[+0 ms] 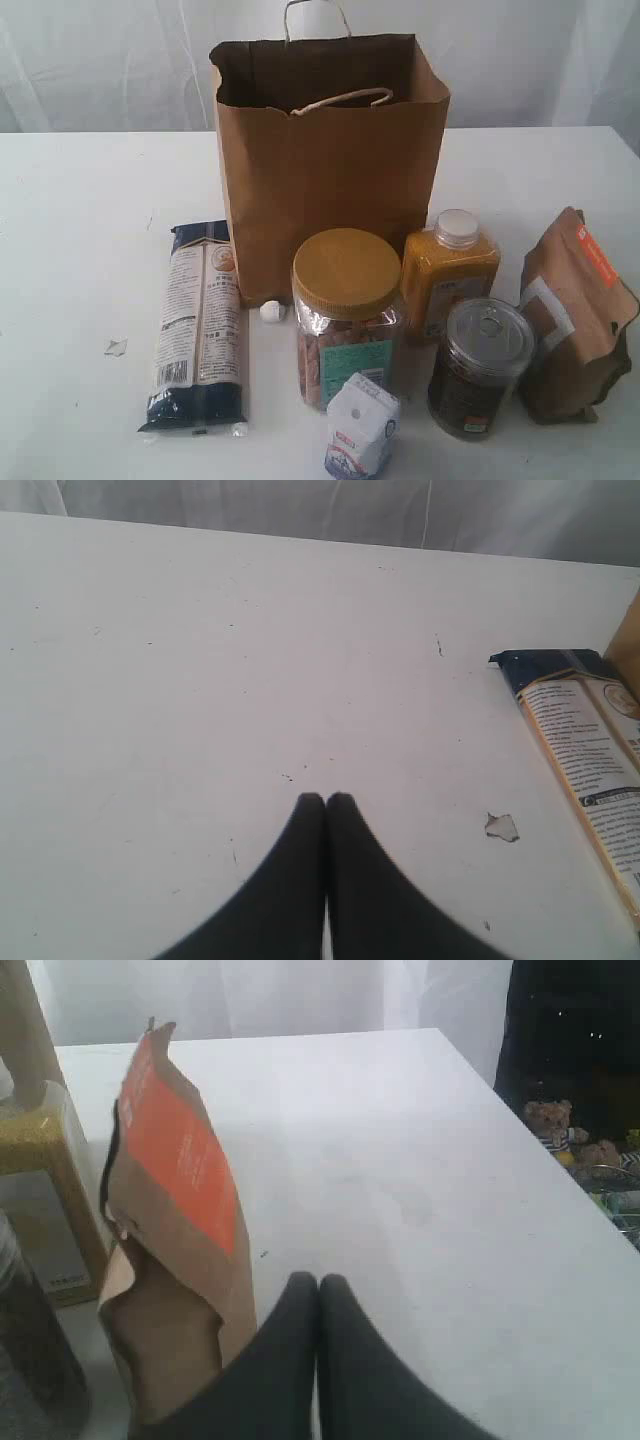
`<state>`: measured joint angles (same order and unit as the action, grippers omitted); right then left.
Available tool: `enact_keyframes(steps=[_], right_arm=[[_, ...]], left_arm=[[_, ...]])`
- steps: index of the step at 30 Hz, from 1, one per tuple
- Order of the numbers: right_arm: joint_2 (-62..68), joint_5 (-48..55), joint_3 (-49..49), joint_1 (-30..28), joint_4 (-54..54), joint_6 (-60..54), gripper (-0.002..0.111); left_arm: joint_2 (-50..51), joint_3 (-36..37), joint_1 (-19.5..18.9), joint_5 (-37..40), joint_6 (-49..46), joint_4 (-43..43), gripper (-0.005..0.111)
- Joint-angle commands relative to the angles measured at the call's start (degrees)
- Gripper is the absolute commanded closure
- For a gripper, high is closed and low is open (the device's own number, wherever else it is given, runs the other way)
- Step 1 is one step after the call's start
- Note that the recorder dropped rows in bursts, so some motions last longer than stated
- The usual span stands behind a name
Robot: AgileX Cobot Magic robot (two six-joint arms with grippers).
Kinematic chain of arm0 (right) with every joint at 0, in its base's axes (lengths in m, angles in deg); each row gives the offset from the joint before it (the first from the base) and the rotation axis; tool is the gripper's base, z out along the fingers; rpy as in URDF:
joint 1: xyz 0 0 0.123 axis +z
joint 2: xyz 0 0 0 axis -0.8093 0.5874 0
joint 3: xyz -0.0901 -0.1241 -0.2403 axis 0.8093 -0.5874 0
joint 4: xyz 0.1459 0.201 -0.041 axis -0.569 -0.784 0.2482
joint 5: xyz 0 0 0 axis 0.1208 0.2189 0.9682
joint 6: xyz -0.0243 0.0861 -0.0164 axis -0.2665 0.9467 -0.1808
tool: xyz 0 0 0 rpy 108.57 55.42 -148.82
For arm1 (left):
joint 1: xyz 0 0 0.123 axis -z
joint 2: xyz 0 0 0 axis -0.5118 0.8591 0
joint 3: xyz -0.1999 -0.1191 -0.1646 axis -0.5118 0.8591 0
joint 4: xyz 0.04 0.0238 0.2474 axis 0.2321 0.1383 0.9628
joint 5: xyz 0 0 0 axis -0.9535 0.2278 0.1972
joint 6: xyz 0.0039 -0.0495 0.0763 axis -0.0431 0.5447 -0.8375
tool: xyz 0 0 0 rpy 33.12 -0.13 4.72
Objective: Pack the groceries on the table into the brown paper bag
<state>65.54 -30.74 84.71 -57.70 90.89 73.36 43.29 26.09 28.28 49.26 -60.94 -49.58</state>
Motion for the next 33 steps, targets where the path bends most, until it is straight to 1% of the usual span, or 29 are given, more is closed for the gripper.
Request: enact_keyframes(steps=[1, 3, 4, 5, 6, 7, 9, 10, 11, 14, 16, 18, 19, 21, 23, 24, 26, 28, 29, 31, 32, 33], right_arm=[[-0.29, -0.19, -0.1, -0.43, 0.15, -0.08, 0.108], [-0.29, -0.19, -0.1, -0.43, 1.01, -0.37, 0.108], [-0.29, -0.77, -0.1, -0.43, 3.39, -1.34, 0.108], [-0.29, -4.3, -0.1, -0.33, 1.93, -0.83, 0.108], [-0.29, -7.83, -0.1, -0.33, -2.66, 1.1, 0.108], [-0.29, -15.89, -0.1, -0.33, -12.29, 5.57, 0.108], [-0.29, -30.89, -0.1, -0.33, -23.28, 12.35, 0.108], [-0.29, -35.92, -0.1, -0.33, -25.82, 16.09, 0.108], [-0.29, -43.9, -0.1, -0.33, -26.83, 21.03, 0.108], [-0.29, -61.24, -0.1, -0.33, -26.81, 28.23, 0.108], [-0.29, -69.74, 1.07, -0.33, -29.17, 33.39, 0.108], [-0.09, -73.17, 6.16, -0.33, -31.85, 37.3, 0.108], [1.11, -73.41, 9.63, -0.33, -33.04, 37.7, 0.108], [5.0, -72.45, 16.24, -0.33, -32.07, 36.5, 0.108], [9.73, -70.12, 22.72, -0.33, -27.45, 32.39, 0.108], [12.63, -68.84, 25.89, -0.33, -23.4, 28.88, 0.108], [18.1, -66.21, 31.06, -0.33, -14.88, 19.54, 0.108], [24.39, -61.85, 34.75, -0.33, -6.87, 6.52, 0.108], [27.6, -59.45, 35.76, -0.33, -4.54, 0.91, 0.108], [34.29, -52.6, 37.2, -0.33, -3.21, -14.3, 0.108], [37.11, -49.16, 37.48, -0.33, -4.34, -23.03, 0.108], [40.63, -46.02, 37.61, -0.33, -7.81, -32.61, 0.108]], left_arm=[[-0.24, 0.18, 0.48, 0.03, -0.11, 0.01, 0.107], [-0.24, 0.18, 0.48, 0.03, -0.11, 0.01, 0.107], [-0.24, 0.18, 0.48, 0.03, -0.11, 0.01, 0.107], [-0.24, 0.18, 0.48, 0.03, -0.11, 0.01, 0.107], [-0.24, 0.18, 0.48, 0.03, -0.11, 0.01, 0.107], [-0.24, 0.18, 0.48, 0.03, -0.11, 0.01, 0.107], [-0.24, 0.18, 0.48, 0.03, -0.11, 0.01, 0.107], [-0.24, 0.18, 0.48, 0.03, -0.11, 0.01, 0.107], [-0.24, 0.18, 0.48, 0.03, -0.11, 0.01, 0.107], [-0.24, 0.18, 0.48, 0.03, -0.11, 0.01, 0.107], [-0.24, 0.18, 0.48, 0.03, -0.11, 0.01, 0.107], [-0.24, 0.18, 0.48, 0.03, -0.11, 0.01, 0.107], [-0.24, 0.18, 0.48, 0.03, -0.11, 0.01, 0.107], [-0.24, 0.18, 0.48, 0.03, -0.11, 0.01, 0.107], [-0.24, 0.18, 0.48, 0.03, -0.11, 0.01, 0.107], [-0.24, 0.18, 0.48, 0.03, -0.11, 0.01, 0.107], [-0.24, 0.18, 0.48, 0.03, -0.11, 0.01, 0.107], [-0.24, 0.18, 0.48, 0.03, -0.11, 0.01, 0.107], [-0.24, 0.18, 0.48, 0.03, -0.11, 0.01, 0.107], [-0.24, 0.18, 0.48, 0.03, -0.11, 0.01, 0.107], [-0.24, 0.18, 0.48, 0.03, -0.11, 0.01, 0.107], [-0.24, 0.18, 0.48, 0.03, -0.11, 0.01, 0.107]])
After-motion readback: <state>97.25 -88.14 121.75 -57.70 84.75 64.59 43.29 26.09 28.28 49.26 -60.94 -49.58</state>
